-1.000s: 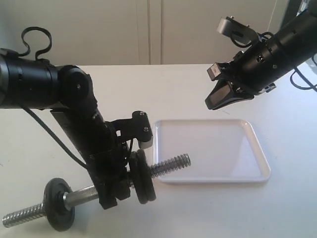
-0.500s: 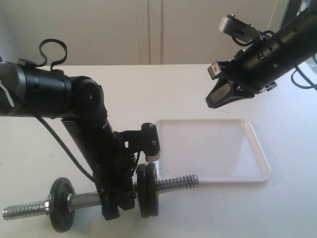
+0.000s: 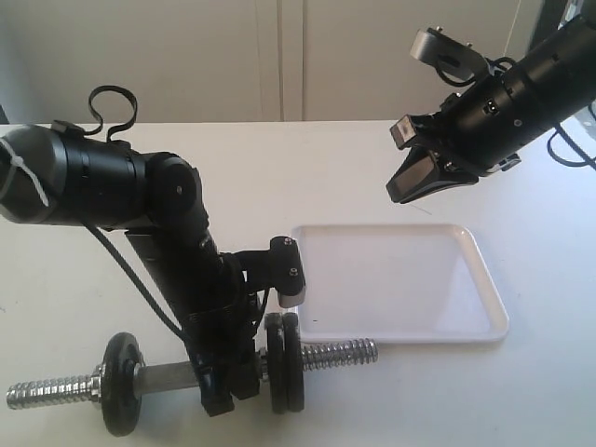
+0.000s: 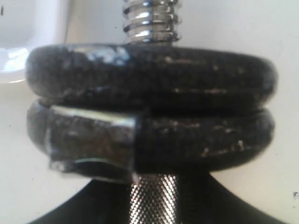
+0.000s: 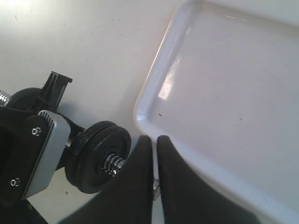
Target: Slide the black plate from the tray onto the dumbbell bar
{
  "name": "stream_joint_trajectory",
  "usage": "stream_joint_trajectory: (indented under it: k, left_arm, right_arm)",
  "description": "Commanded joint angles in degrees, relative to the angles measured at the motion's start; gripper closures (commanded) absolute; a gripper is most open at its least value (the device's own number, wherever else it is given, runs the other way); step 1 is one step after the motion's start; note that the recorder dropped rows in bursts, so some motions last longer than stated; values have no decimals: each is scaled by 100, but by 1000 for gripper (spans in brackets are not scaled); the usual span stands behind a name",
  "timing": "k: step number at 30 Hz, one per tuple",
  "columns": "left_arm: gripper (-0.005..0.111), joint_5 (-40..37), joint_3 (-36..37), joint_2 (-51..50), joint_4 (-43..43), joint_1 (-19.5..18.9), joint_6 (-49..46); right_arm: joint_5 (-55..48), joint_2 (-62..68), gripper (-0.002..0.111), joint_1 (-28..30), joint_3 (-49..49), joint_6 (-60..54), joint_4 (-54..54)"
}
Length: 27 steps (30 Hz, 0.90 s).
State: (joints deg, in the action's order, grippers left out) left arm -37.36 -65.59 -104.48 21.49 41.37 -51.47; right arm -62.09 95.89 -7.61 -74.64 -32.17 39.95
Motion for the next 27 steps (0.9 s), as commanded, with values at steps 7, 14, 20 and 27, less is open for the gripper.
stream_joint_trajectory:
  k: [7,14,20,27]
  left_arm:
    - [46,-326,-120,209,-102,15,23]
    - [40,-436,-120,423,-298,15,61]
    - [41,-659,-120,818,-986,0,737]
    - [57,-1464,-314,1757,-2105,0,2382]
  right_arm:
    - [-4,-50,104,29,4,51,48]
    - [-3,-50,104,29,4,51,134]
    - [-40,-50,104,29,4,51,135]
    - [-139,-277,104,29,4,-102,159]
